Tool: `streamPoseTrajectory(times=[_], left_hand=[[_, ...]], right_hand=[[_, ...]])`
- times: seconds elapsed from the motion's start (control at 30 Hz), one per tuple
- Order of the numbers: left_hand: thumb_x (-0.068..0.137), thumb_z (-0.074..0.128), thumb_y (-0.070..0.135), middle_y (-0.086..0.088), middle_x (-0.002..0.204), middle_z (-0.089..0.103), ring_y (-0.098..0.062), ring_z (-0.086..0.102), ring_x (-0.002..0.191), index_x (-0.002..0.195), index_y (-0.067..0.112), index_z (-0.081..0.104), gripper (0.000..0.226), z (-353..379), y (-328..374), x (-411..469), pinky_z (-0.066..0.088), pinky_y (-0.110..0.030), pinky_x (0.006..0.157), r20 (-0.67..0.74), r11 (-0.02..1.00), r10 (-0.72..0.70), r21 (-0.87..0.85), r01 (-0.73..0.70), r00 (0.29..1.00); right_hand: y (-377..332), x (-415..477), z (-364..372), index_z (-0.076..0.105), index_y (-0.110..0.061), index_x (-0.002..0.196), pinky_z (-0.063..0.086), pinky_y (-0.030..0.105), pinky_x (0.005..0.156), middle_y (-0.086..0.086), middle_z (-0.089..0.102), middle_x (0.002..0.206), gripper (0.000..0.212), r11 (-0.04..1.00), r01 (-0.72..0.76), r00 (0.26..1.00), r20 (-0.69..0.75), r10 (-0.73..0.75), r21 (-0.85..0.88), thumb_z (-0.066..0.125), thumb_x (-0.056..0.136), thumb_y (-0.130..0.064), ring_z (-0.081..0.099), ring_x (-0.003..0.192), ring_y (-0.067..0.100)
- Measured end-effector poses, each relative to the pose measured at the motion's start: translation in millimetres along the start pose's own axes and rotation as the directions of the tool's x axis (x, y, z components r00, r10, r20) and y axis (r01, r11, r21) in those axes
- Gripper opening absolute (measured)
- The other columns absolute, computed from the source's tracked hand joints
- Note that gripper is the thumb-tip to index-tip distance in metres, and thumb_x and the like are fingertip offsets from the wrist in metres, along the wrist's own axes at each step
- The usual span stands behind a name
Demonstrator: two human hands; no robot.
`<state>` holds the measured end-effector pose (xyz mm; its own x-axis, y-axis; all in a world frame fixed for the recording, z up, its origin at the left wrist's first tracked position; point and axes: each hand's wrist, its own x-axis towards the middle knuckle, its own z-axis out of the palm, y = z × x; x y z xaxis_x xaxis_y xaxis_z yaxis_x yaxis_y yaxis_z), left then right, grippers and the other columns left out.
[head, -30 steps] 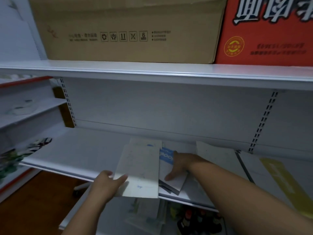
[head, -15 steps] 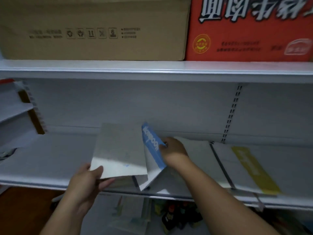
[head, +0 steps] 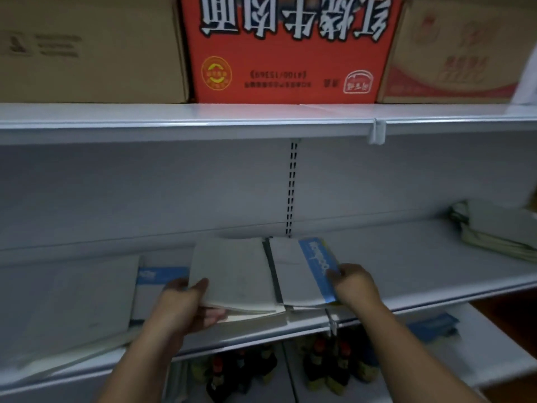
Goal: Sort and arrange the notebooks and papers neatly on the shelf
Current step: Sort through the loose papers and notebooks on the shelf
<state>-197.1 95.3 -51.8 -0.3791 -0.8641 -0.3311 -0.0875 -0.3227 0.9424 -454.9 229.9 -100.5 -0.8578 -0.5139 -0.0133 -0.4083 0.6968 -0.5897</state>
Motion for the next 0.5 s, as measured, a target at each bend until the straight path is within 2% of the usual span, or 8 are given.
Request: streamPoseTrajectory(times=[0.07,0.1,0.13,0.2,0.27,0.33,0.4,0.5], left_hand=[[0.092,0.051,0.036,-0.016,0.048,0.064,-0.019,0.046,0.026,0.106,0.003,0.052,0.036,-16,0,4,0.039,-0.018,0.035,-0.079,0.954,0.076,0.297,-0.05,0.994],[0.091,0.05,0.042,-0.012,0.044,0.062,-0.019,0.044,0.028,0.097,0.003,0.055,0.04,-27,2,5,0.039,-0.019,0.038,-0.113,0.914,0.135,0.398,-0.08,0.984],[0.09,0.05,0.044,-0.011,0.045,0.062,-0.02,0.048,0.035,0.088,0.003,0.059,0.042,-38,3,6,0.045,-0.024,0.043,-0.16,0.877,0.194,0.47,-0.098,0.968],[0.086,0.057,0.042,-0.014,0.065,0.069,-0.026,0.063,0.059,0.081,0.005,0.063,0.038,-66,1,11,0.054,-0.034,0.064,-0.263,0.814,0.285,0.574,-0.088,0.922],[0.081,0.063,0.036,-0.018,0.095,0.071,-0.033,0.066,0.088,0.092,0.007,0.068,0.031,-96,-7,18,0.051,-0.034,0.077,-0.365,0.729,0.38,0.684,-0.031,0.85],[0.078,0.065,0.034,-0.019,0.116,0.064,-0.035,0.06,0.104,0.108,0.009,0.066,0.039,-133,-17,26,0.049,-0.037,0.087,-0.453,0.677,0.398,0.732,0.077,0.798],[0.076,0.059,0.041,-0.017,0.12,0.059,-0.035,0.056,0.11,0.113,0.011,0.062,0.048,-163,-31,31,0.048,-0.042,0.092,-0.477,0.589,0.348,0.781,0.207,0.808],[0.076,0.055,0.044,-0.014,0.107,0.06,-0.035,0.056,0.103,0.096,0.009,0.062,0.041,-180,-45,27,0.049,-0.041,0.085,-0.466,0.509,0.366,0.825,0.246,0.806]], right_hand=[[2,7,8,0.062,-0.008,0.107,0.042,0.034,0.085,0.019,0.061,0.114,0.057,0.941,0.008,1.0,0.0,-0.009,-0.337,0.036,0.085,-0.054,0.054,0.107,0.035],[-5,7,7,0.059,-0.011,0.111,0.041,0.037,0.09,0.019,0.057,0.121,0.061,0.927,0.013,1.0,-0.018,-0.022,-0.375,0.034,0.083,-0.059,0.05,0.112,0.036],[-17,6,5,0.058,-0.013,0.114,0.04,0.039,0.094,0.019,0.055,0.126,0.06,0.942,0.038,0.998,-0.033,-0.052,-0.333,0.036,0.083,-0.06,0.048,0.116,0.037],[-56,-6,-1,0.059,-0.014,0.118,0.037,0.036,0.1,0.017,0.054,0.131,0.049,0.974,0.182,0.979,-0.065,-0.192,-0.132,0.048,0.086,-0.049,0.048,0.121,0.035],[-103,-29,-2,0.06,-0.01,0.121,0.034,0.028,0.103,0.014,0.054,0.133,0.043,0.926,0.373,0.926,-0.07,-0.37,0.047,0.058,0.086,-0.036,0.048,0.124,0.029],[-150,-56,8,0.06,-0.014,0.12,0.035,0.023,0.099,0.007,0.056,0.131,0.038,0.847,0.504,0.86,-0.003,-0.511,0.166,0.061,0.086,-0.031,0.049,0.121,0.023],[-193,-77,29,0.056,-0.02,0.124,0.036,0.022,0.098,0.001,0.054,0.133,0.04,0.792,0.588,0.777,0.157,-0.609,0.162,0.06,0.086,-0.032,0.049,0.121,0.02],[-246,-92,71,0.048,-0.018,0.132,0.038,0.028,0.104,0.004,0.049,0.14,0.051,0.723,0.69,0.643,0.429,-0.635,0.036,0.061,0.084,-0.034,0.046,0.126,0.022]])
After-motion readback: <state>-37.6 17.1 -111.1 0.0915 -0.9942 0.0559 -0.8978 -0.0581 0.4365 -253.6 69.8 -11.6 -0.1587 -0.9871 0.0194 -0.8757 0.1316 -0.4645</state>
